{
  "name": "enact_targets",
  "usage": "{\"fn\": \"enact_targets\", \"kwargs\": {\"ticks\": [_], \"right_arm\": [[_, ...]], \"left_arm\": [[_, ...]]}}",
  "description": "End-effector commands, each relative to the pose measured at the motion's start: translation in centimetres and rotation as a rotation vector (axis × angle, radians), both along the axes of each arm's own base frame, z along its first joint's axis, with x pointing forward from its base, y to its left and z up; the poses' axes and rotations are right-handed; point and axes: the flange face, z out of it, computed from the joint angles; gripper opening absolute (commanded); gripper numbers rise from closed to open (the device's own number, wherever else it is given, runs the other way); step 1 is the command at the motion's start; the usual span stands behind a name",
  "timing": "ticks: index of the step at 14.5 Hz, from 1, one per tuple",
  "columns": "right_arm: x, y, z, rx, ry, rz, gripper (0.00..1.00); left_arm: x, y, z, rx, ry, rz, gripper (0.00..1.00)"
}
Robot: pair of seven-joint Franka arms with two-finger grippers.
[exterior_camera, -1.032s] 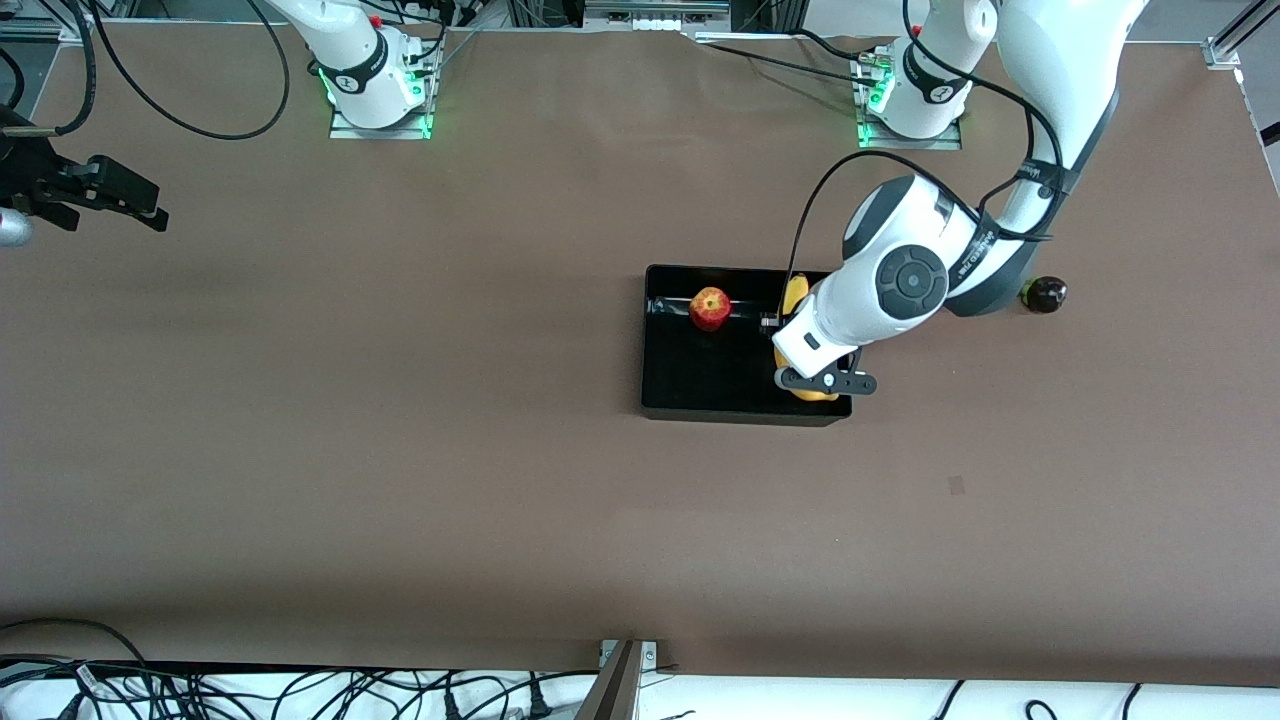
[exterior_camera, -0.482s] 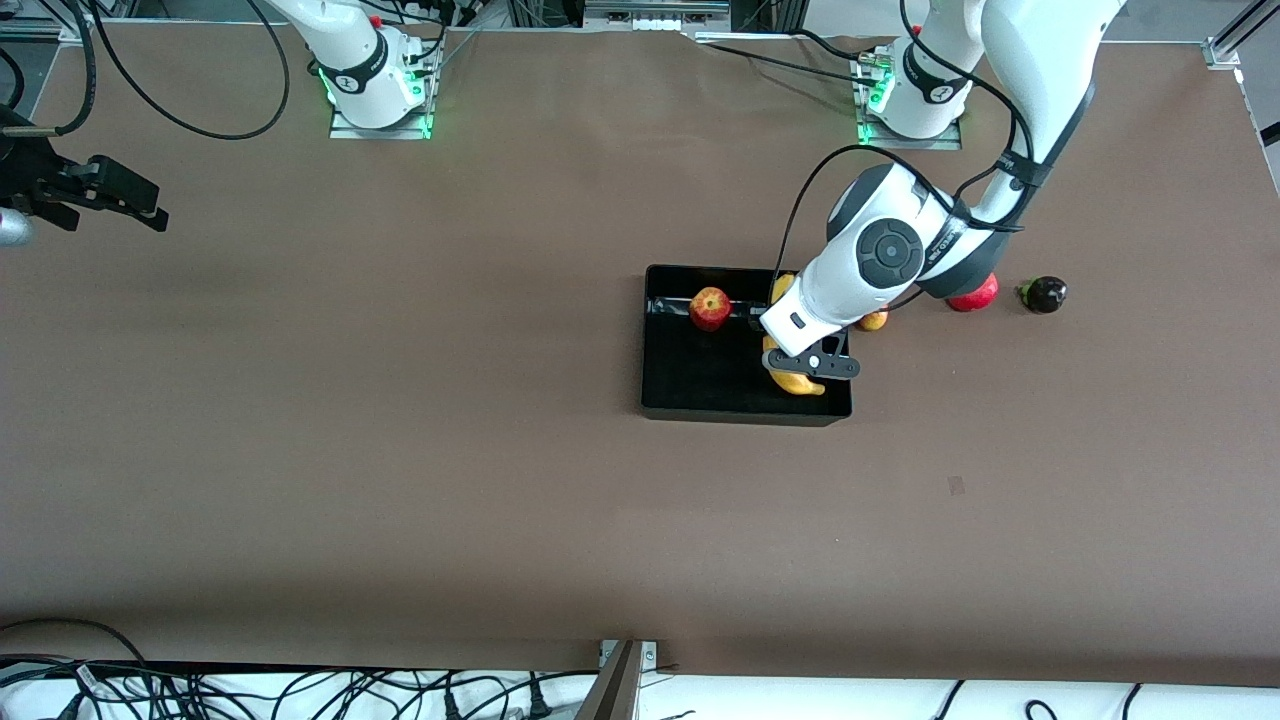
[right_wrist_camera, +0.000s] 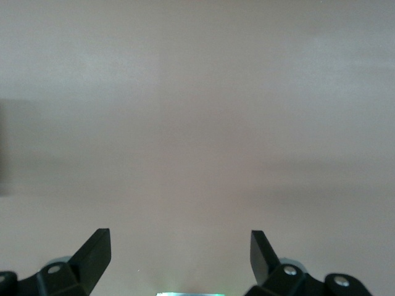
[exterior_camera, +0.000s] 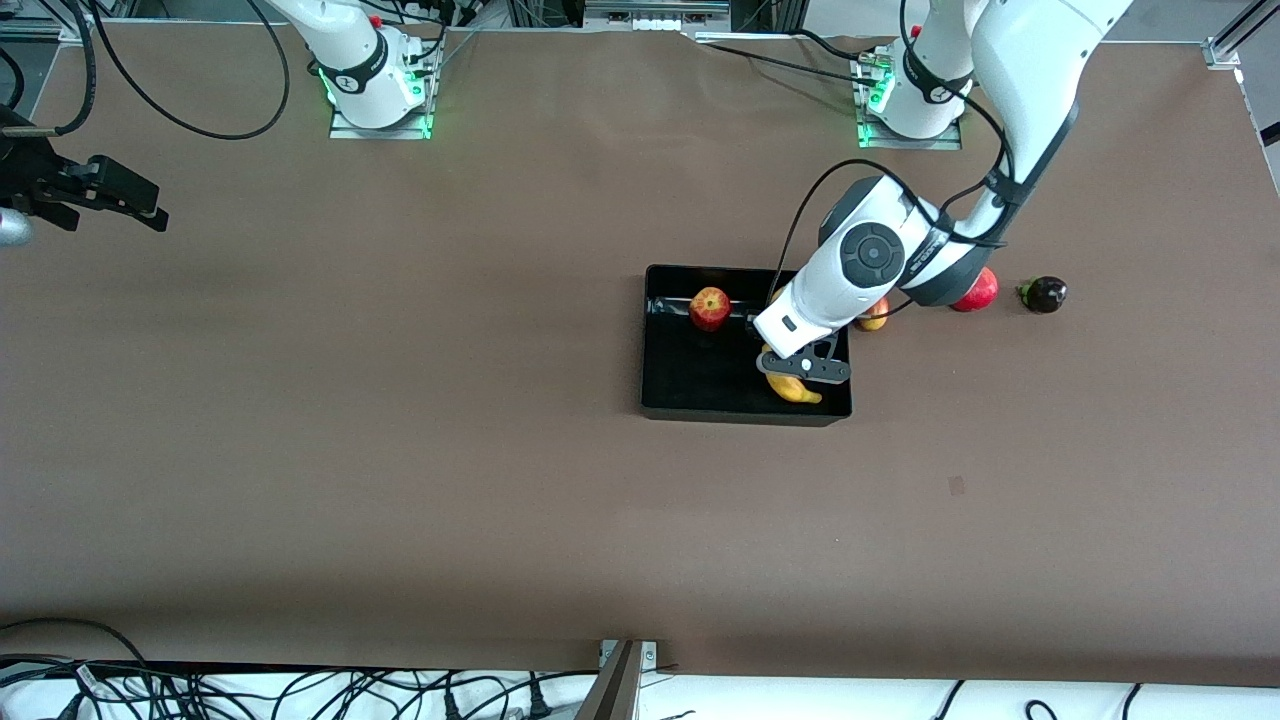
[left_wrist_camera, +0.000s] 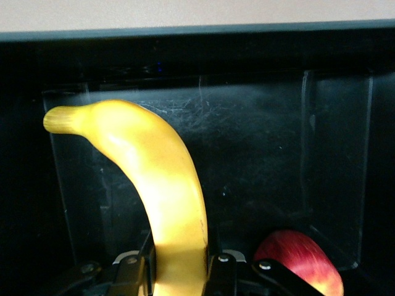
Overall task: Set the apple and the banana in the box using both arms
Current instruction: 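Open the left gripper to release the banana into the box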
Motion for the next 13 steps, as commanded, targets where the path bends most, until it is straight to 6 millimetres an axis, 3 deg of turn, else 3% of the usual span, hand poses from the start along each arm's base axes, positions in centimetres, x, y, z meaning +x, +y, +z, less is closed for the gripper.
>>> {"fn": "enact_targets", "kwargs": {"ticks": [1,10,11,13], "right_arm": [[0.2,-0.2,0.4,-0.01,-0.008,0.012,1.0],[0.2,-0.3,0.4,-0.01,-0.008,0.01,1.0],[0.2,-0.3,0.4,-0.01,-0.008,0.01,1.0],[0.2,-0.3,0.4,-0.01,-0.008,0.01,1.0]], "left_arm": [[0.0,-0.5,-2.2,0.014,-0.032,0.014,0.0],[-0.3,-0.7,-5.6,0.026,-0.048,0.019,0.0],[-0.4,-0.7,-5.7,0.03,-0.05,0.018,0.2],[-0.2,-0.5,-5.6,0.033,-0.051,0.02,0.9]]}}
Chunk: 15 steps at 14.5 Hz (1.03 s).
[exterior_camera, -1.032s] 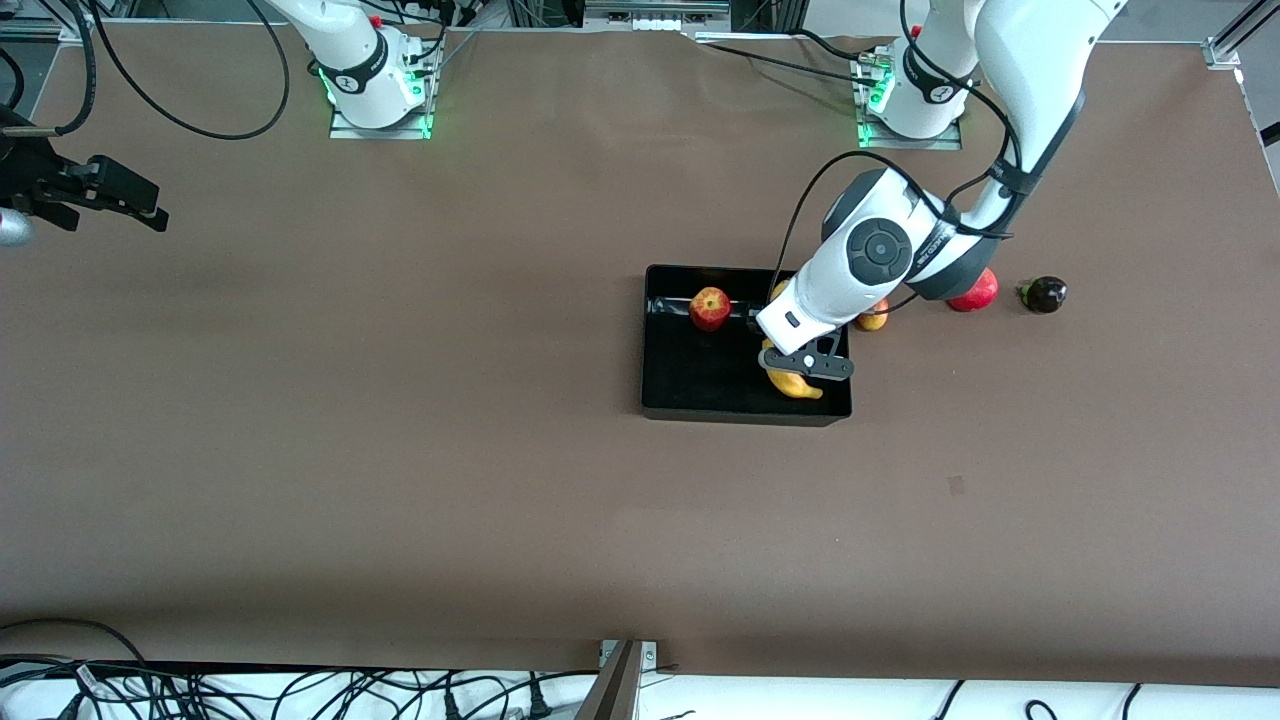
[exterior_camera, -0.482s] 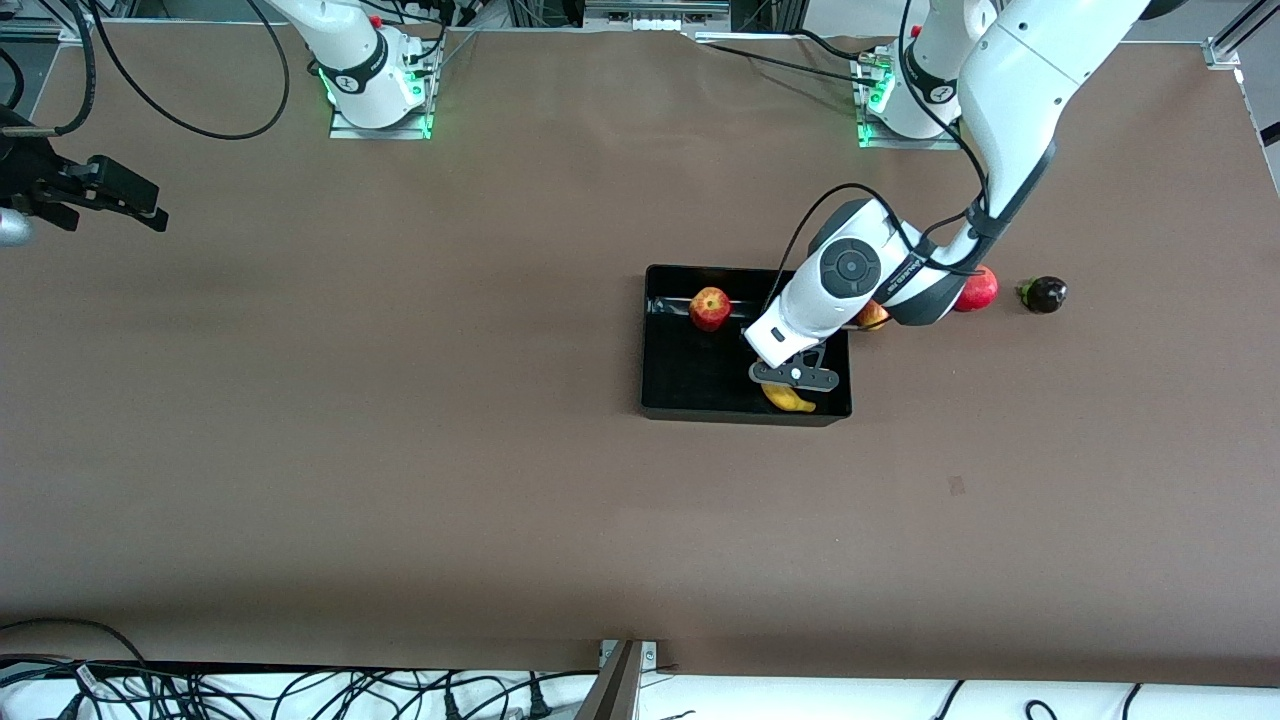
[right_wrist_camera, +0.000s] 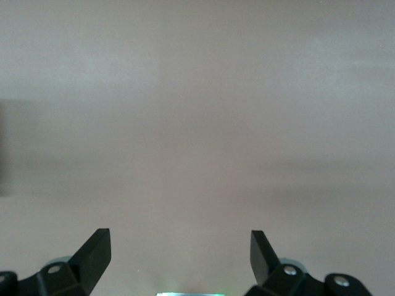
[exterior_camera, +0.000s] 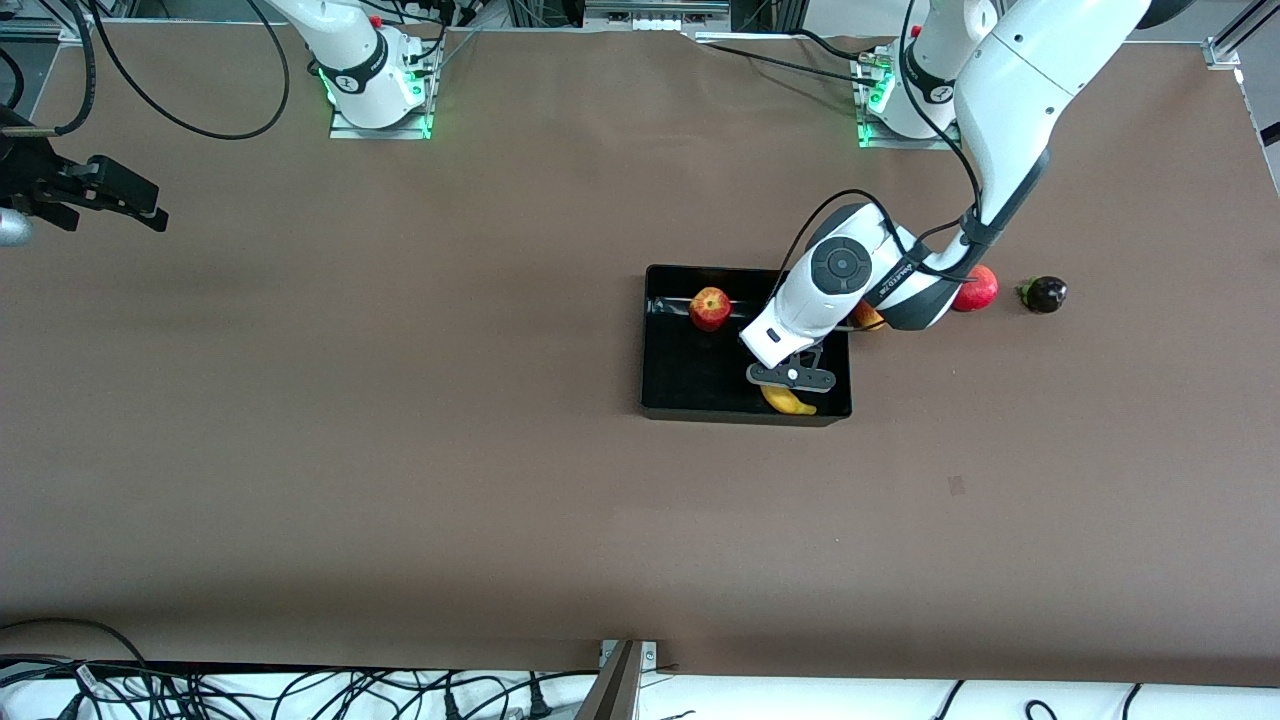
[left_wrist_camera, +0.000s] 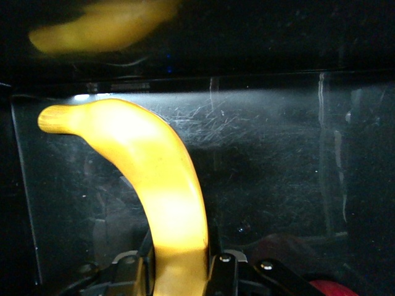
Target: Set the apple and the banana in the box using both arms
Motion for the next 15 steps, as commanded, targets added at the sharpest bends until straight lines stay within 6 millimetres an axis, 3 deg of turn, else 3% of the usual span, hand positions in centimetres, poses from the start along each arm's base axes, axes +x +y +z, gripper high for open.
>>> {"fn": "enact_targets", "kwargs": {"ticks": [1,4,6,8,10,13,15], "right_arm": [[0.2,-0.3,0.4,-0.01,-0.007,0.011,1.0],[0.2,-0.3,0.4,-0.01,-0.007,0.011,1.0],[0.2,-0.3,0.4,-0.01,-0.007,0.011,1.0],[0.2,-0.3,0.4,-0.01,-0.007,0.011,1.0],[0.2,-0.3,0.4,-0.01,-0.007,0.011,1.0],[0.2,-0.3,0.4,-0.01,-0.007,0.011,1.0],[0.2,-0.3,0.4,-0.01,-0.007,0.011,1.0]], "left_arm": [[0.2,0.1,-0.8,-0.001,-0.006,0.003,1.0],[0.8,0.5,0.9,0.01,-0.027,0.035,1.0],[1.5,0.9,3.8,0.057,-0.026,0.059,1.0],[2.8,1.7,8.2,0.093,0.008,0.124,1.0],[4.5,2.6,14.0,0.09,0.064,0.194,1.0],[6.3,5.6,23.0,0.079,0.103,0.263,1.0],[6.0,8.1,27.9,0.075,0.101,0.267,1.0]]}}
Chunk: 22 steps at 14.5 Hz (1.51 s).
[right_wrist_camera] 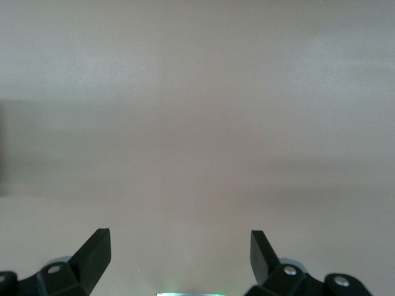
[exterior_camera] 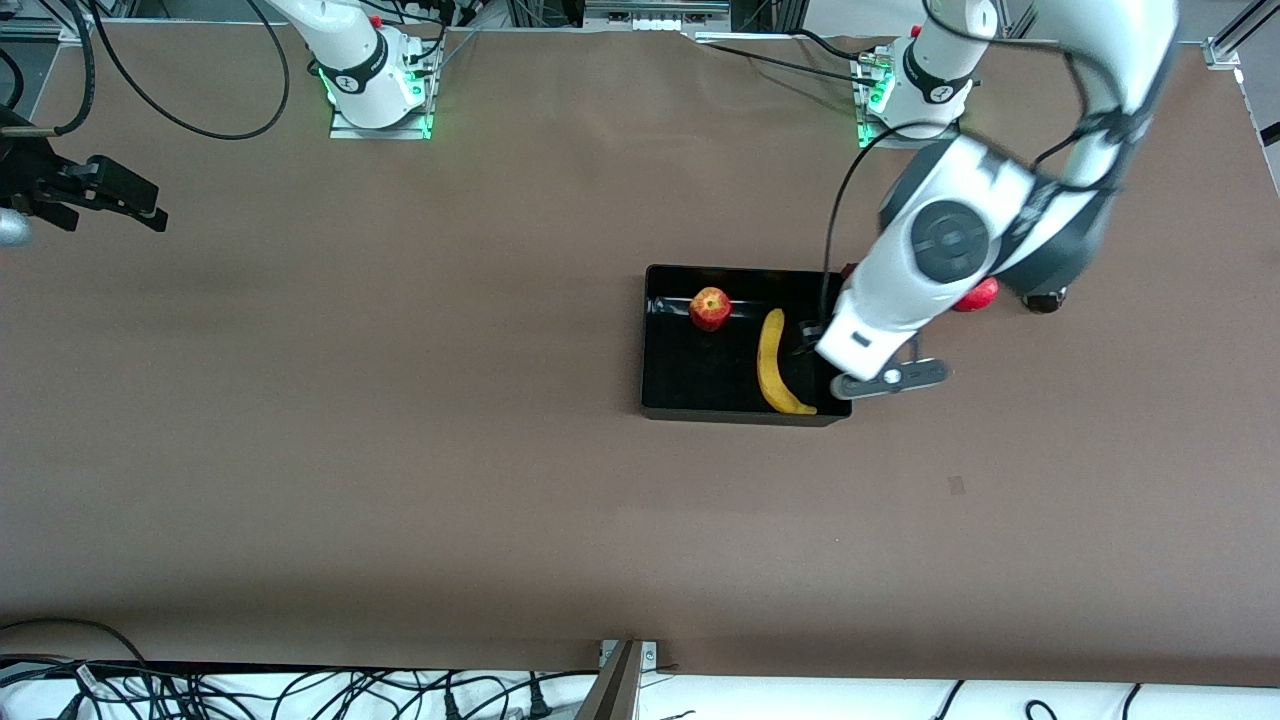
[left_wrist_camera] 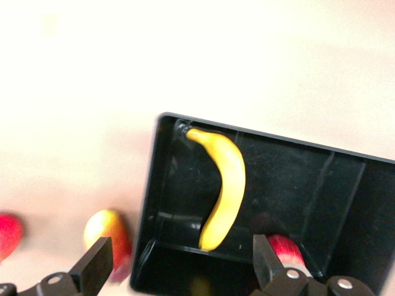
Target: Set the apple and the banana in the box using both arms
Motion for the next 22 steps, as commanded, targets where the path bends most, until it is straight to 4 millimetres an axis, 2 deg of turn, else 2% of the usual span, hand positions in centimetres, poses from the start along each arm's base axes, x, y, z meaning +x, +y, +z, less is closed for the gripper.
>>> {"fn": "enact_targets", "kwargs": {"ticks": [1,5,7,9,12,15,17,20,22], "right_arm": [[0.2,-0.2,0.4,-0.01,-0.006,0.011,1.0],[0.2,-0.2,0.4,-0.01,-0.006,0.011,1.0],[0.2,-0.2,0.3,-0.01,-0.005,0.011,1.0],[0.2,-0.2,0.4,-0.01,-0.006,0.011,1.0],[0.2,-0.2,0.4,-0.01,-0.006,0.011,1.0],[0.2,-0.2,0.4,-0.01,-0.006,0.011,1.0],[0.2,-0.2,0.4,-0.01,-0.006,0.011,1.0],[0.2,-0.2,0.4,-0.01,-0.006,0.011,1.0],[0.2,-0.2,0.4,-0.01,-0.006,0.011,1.0]], "left_arm": [[-0.6,4.2,6.5,-0.005,-0.005,-0.009,1.0],[-2.6,12.2,12.7,0.003,0.008,-0.14,1.0],[-3.9,15.5,15.0,0.016,0.015,-0.166,1.0],[-5.1,17.7,16.9,0.026,0.013,-0.159,1.0],[-6.5,19.8,18.7,0.03,0.006,-0.128,1.0],[-7.3,20.4,19.6,0.034,0.008,-0.124,1.0],[-7.2,21.2,20.1,0.033,-0.004,-0.109,1.0],[-6.8,21.2,20.0,0.027,-0.009,-0.112,1.0],[-6.1,21.4,20.8,0.023,-0.032,-0.11,1.0]]}}
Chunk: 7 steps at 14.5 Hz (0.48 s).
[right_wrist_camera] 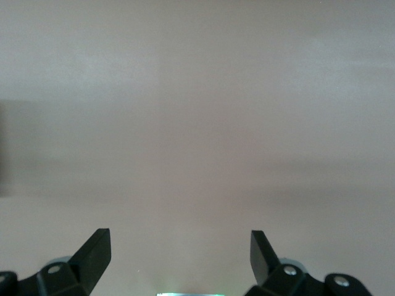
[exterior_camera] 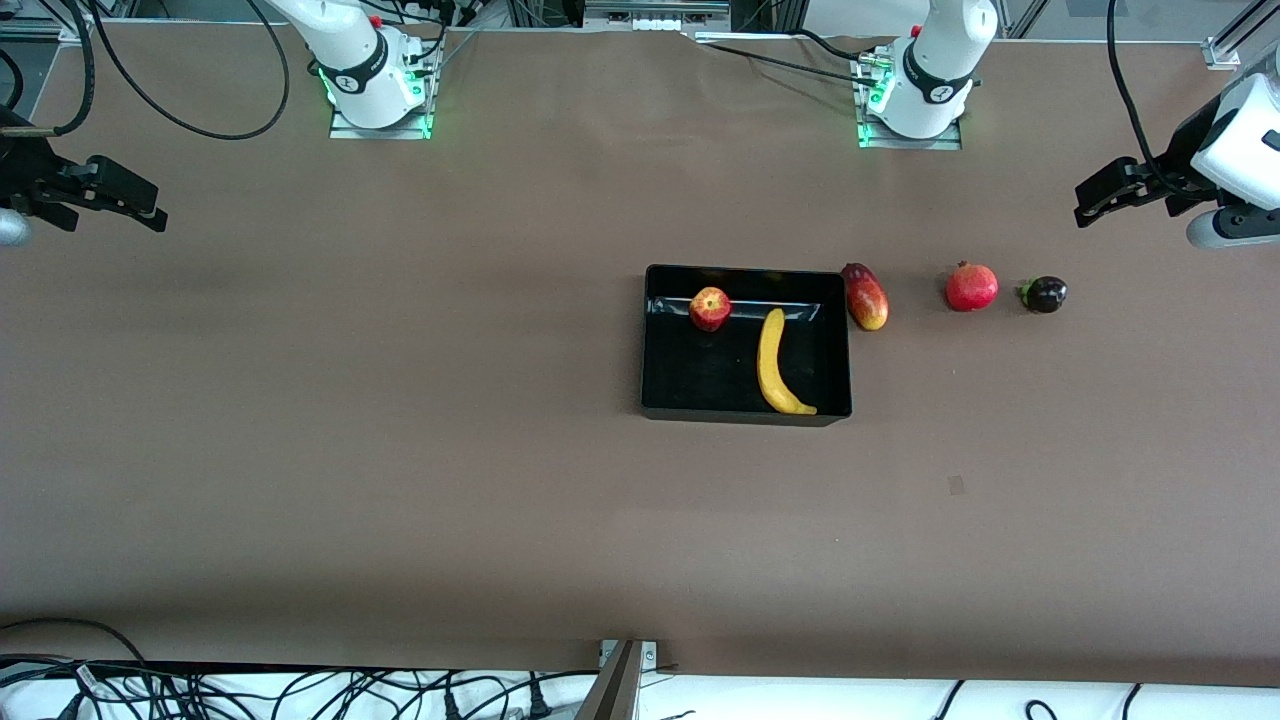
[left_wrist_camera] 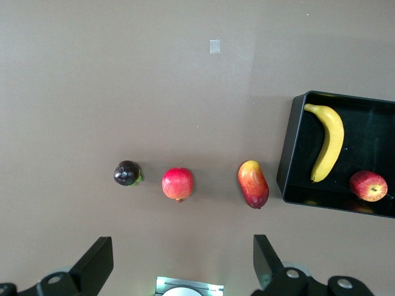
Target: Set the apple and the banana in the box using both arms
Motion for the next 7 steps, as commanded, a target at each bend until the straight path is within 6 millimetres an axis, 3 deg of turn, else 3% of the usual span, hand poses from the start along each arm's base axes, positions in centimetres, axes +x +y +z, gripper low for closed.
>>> {"fn": "enact_targets", "kwargs": {"ticks": [1,7], "right_arm": [[0.17,-0.22,0.41,-0.01,-0.006,0.011,1.0],[0.17,-0.22,0.41,-0.01,-0.006,0.011,1.0]], "left_arm": [[1.03,-0.44,1.23,-0.047,-0.031,-0.03,1.0],[1.76,-0.75,1.56,-0.058,-0.038,-0.14,1.0]]}}
